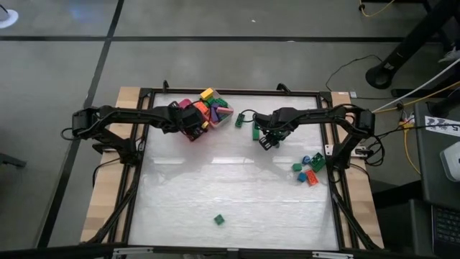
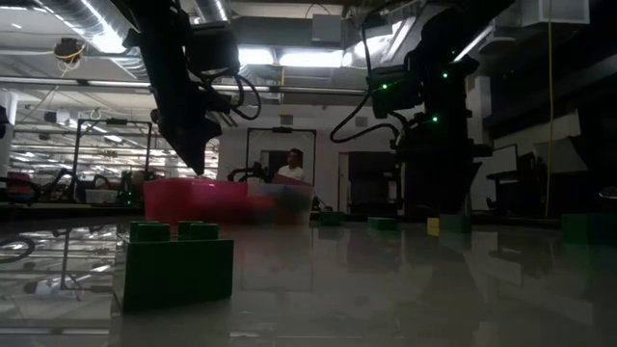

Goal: Sort blocks by size
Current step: Put the big green block into the white bin

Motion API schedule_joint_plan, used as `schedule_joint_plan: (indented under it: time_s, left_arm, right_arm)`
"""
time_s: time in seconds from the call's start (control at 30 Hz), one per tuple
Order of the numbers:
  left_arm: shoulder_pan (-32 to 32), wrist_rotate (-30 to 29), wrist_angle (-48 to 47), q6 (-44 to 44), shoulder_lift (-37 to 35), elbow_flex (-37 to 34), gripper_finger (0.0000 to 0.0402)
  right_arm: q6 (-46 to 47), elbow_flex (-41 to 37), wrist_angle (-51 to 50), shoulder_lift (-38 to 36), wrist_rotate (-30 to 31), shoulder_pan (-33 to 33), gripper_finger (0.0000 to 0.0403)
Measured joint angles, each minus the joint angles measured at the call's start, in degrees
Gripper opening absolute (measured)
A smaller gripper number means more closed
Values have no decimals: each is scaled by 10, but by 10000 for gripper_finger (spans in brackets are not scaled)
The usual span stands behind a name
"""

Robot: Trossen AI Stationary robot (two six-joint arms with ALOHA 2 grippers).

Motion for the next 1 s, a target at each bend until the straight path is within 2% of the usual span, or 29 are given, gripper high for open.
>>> schedule_joint_plan:
  time_s: [0.37, 0.77, 0.87, 1.0]
  left_arm:
    - [0, 0, 1, -4, 0, 0, 193]
    - [0, 0, 1, -4, 0, 0, 193]
    - [0, 0, 1, -4, 0, 0, 193]
    - [0, 0, 1, -4, 0, 0, 193]
  right_arm:
    - [-1, -2, 3, 0, 5, 0, 156]
    - [-2, -71, 77, 0, -1, 0, 154]
    - [-9, -73, 82, 0, -1, 0, 134]
    - [-44, -74, 102, 0, -7, 1, 74]
